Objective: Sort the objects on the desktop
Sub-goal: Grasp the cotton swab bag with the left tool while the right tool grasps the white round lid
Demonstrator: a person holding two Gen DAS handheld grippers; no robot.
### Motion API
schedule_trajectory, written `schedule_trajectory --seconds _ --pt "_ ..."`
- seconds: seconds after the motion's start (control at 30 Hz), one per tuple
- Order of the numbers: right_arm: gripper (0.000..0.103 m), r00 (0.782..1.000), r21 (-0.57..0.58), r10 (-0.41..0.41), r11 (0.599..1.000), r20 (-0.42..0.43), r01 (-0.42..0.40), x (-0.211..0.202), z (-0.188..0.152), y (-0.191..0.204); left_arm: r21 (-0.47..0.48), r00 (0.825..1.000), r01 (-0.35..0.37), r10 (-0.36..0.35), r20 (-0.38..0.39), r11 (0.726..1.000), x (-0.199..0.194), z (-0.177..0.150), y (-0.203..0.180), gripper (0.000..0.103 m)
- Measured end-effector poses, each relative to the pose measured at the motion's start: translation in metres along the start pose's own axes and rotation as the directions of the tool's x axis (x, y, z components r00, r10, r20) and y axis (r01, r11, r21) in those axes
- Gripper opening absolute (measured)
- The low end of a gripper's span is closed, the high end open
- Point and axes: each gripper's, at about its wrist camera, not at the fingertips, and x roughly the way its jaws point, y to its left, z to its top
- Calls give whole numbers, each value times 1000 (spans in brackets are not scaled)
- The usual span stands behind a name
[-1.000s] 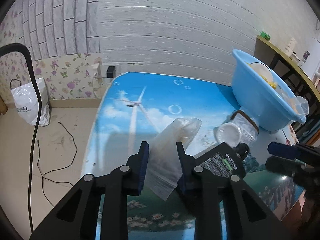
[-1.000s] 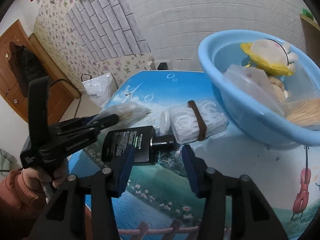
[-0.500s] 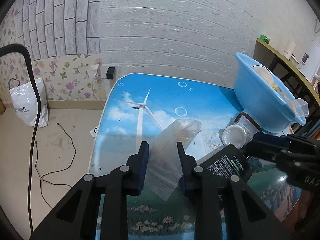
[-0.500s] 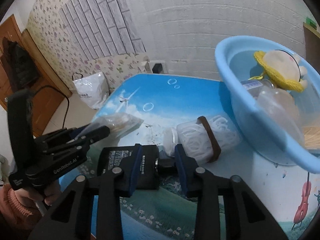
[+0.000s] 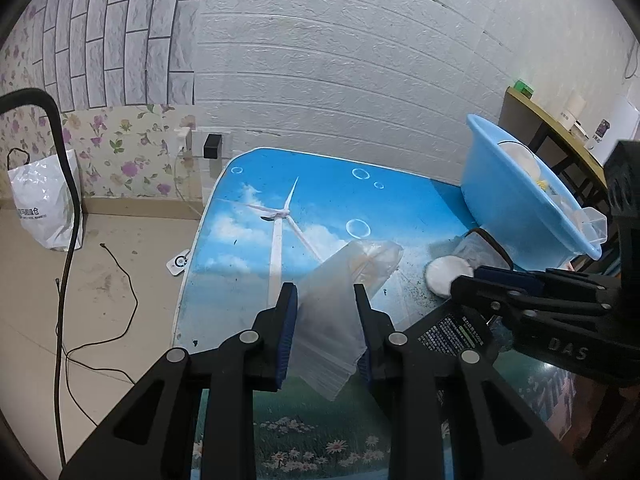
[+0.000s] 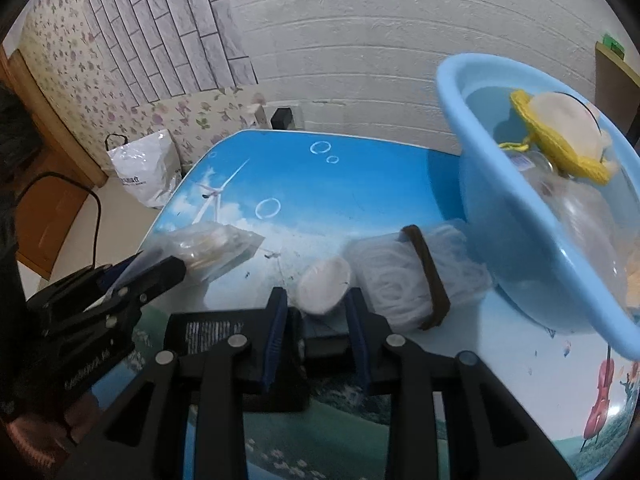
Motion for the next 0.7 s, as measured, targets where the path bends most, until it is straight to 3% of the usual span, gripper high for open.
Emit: schedule_trajectory --seconds 0.3,0.43,0.53,0.7 --pt "45 997 26 -32 999 -64 34 25 11 13 -18 1000 -1 1 7 1000 -3 -1 6 25" --pt "44 999 -6 -42 999 -27 42 30 13 15 -26 1000 -2 2 9 1000 -4 -1 11 25" --pt "37 999 -55 -49 997 -16 48 31 14 20 -28 1000 0 1 11 1000 -4 -1 12 25" --pt "37 1000 -61 -11 998 -10 11 27 13 15 -43 1000 1 0 16 999 -6 1 14 25"
